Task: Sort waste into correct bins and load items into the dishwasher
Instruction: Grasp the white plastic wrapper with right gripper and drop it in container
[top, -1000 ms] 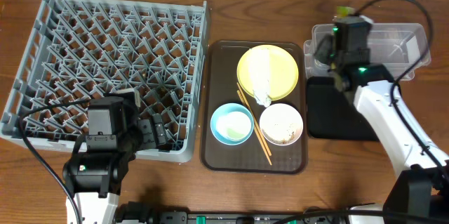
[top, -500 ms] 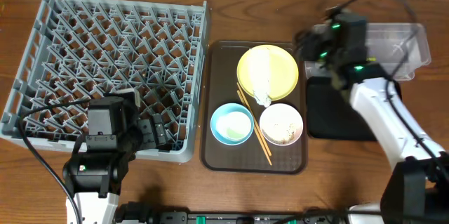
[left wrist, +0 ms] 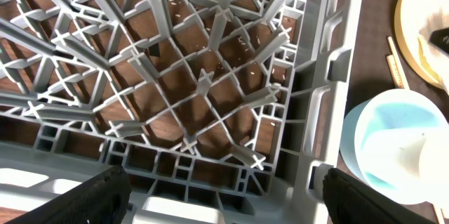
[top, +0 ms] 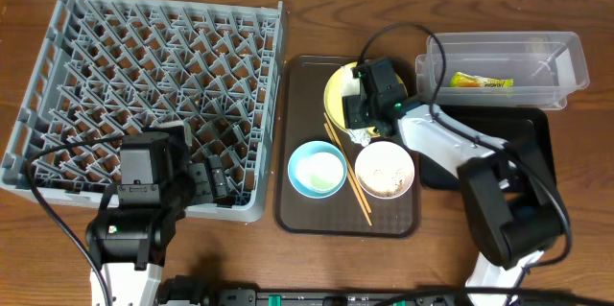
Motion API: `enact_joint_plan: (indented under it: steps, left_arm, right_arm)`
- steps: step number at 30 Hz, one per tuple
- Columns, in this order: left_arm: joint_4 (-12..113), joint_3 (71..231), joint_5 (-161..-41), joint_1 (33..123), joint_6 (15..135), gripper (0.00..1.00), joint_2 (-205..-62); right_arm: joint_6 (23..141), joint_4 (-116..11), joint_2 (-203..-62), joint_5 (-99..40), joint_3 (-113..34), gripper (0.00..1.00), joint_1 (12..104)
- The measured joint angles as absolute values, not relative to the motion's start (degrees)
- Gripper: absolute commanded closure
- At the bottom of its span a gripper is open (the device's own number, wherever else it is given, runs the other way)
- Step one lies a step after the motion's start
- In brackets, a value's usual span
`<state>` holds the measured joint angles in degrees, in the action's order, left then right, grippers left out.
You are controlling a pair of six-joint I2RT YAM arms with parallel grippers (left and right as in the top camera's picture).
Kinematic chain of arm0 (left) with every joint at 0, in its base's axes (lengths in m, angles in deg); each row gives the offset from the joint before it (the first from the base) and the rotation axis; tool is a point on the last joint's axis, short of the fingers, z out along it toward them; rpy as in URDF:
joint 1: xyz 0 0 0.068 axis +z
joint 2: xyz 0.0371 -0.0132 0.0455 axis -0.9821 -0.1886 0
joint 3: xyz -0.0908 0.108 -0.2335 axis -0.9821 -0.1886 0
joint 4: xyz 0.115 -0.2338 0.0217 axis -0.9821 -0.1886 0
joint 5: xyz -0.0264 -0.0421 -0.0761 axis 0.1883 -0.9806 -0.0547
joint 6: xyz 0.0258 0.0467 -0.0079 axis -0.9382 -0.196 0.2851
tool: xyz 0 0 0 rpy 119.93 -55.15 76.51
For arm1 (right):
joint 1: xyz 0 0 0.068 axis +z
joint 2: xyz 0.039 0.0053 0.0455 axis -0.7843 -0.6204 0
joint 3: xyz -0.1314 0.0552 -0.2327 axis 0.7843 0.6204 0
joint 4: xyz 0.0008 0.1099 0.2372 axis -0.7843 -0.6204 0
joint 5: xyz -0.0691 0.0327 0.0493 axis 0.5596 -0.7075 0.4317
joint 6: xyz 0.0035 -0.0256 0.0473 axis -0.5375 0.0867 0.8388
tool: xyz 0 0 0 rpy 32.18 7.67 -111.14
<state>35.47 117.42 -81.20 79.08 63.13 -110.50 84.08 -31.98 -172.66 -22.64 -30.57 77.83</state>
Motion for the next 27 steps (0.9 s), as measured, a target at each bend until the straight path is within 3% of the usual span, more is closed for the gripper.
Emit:
enact_joint_plan:
  steps: [2, 5, 10, 15, 17, 20, 23, 27]
  left_arm:
    - [35.4, 117.4, -81.2, 79.1, 63.1, 0.09, -110.5]
    - [35.5, 117.4, -81.2, 79.1, 63.1, 0.09, -110.5]
    - [35.5, 117.4, -81.2, 79.1, 63.1, 0.09, -110.5]
    - [35.5, 117.4, -81.2, 79.1, 63.1, 0.09, -110.5]
    - [35.5, 117.4, -81.2, 79.1, 63.1, 0.09, -110.5]
    - [35.5, 117.4, -81.2, 79.1, 63.1, 0.09, -110.5]
    - [35.5, 117.4, -81.2, 79.1, 63.1, 0.09, -110.5]
    - [35.5, 117.4, -81.2, 79.1, 63.1, 0.09, -110.5]
  right_arm:
    - [85.1, -31.5, -173.6, -21.9, -30.6, 0.83, 78.1]
    - [85.7, -31.9, -173.6, -21.6, -30.6, 0.97, 78.1]
    - [86.5, -32.3, -169.1, -21.1, -30.5, 0.99, 76.3]
    - [92.4, -31.7, -154.5, -13.3, -30.9, 0.98, 66.6]
    - [96.6, -31.8, -152.1, -9.7, -31.4, 0.86, 62.2]
    - [105.2, -32.9, -152.5, -6.6, -31.5, 0.55, 56.4]
    - [107.9, -27.0, -153.4, -9.1, -31.4, 0.5, 51.8]
    - [102.3, -25.8, -152.9, -16.3, -31.4, 0.5, 50.2]
